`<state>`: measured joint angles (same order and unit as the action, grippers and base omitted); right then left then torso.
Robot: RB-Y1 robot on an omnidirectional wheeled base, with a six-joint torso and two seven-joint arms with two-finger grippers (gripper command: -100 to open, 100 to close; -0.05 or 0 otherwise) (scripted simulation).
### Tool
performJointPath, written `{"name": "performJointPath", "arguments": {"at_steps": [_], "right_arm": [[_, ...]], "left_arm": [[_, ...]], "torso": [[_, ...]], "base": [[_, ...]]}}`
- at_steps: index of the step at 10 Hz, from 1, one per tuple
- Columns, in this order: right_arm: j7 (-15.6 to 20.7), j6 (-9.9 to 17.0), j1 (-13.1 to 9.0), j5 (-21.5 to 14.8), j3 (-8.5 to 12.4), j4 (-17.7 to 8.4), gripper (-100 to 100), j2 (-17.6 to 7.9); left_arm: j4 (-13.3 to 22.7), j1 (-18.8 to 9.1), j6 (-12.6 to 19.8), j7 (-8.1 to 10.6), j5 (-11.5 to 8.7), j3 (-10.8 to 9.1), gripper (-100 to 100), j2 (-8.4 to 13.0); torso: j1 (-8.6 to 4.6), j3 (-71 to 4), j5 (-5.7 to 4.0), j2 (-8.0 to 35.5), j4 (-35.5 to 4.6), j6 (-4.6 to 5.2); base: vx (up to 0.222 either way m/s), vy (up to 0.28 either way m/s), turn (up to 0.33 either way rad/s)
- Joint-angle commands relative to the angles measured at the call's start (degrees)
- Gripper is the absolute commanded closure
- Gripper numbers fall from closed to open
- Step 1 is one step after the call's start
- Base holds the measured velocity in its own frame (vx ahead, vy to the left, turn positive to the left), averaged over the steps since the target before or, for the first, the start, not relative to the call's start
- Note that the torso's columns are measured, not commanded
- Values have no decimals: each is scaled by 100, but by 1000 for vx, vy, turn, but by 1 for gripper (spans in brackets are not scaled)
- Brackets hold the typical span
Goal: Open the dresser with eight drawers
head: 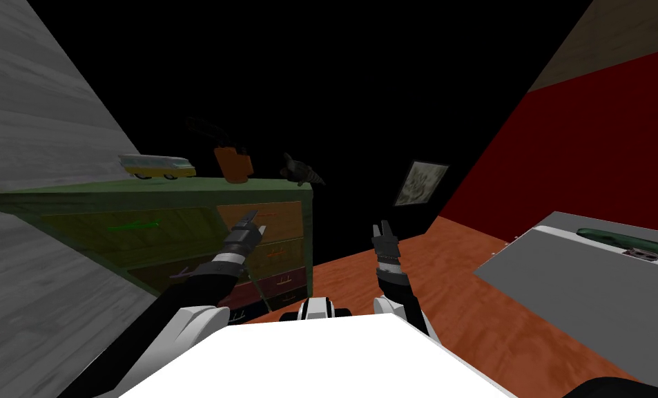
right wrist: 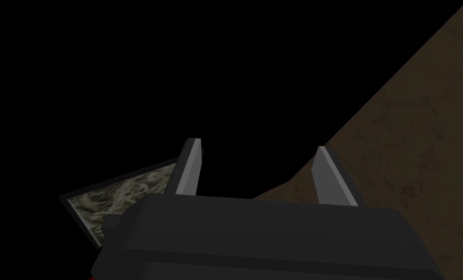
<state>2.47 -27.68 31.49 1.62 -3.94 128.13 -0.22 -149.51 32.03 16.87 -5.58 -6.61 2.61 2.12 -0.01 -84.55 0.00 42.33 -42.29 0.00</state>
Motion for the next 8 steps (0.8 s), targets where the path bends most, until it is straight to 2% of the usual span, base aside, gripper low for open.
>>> {"name": "performJointPath", "arguments": {"at_steps": [1, 3, 7, 8], "right_arm": [[0, 0, -1, 0, 0, 0, 0, 0], [0, 0, -1, 0, 0, 0, 0, 0], [0, 1, -2, 0, -1, 0, 0, 1], [0, 0, -2, 0, 0, 0, 0, 1]], "left_arm": [[72, 212, -273, -21, -13, 69, 100, 11], [-38, 11, -90, 14, 0, 22, 100, 19], [-34, -79, 166, 43, 22, 6, 100, 37], [-49, -139, 84, 44, 14, -17, 100, 31]], "torso": [[0, 12, 1, 18, -3, 0], [29, -12, 31, -43, 44, 1], [20, -24, 26, -57, 47, 4], [23, -32, 24, -68, 47, 4]], "base": [[-42, 9, -14], [-76, -19, 17], [-138, -42, 24], [-43, -13, 5]]}}
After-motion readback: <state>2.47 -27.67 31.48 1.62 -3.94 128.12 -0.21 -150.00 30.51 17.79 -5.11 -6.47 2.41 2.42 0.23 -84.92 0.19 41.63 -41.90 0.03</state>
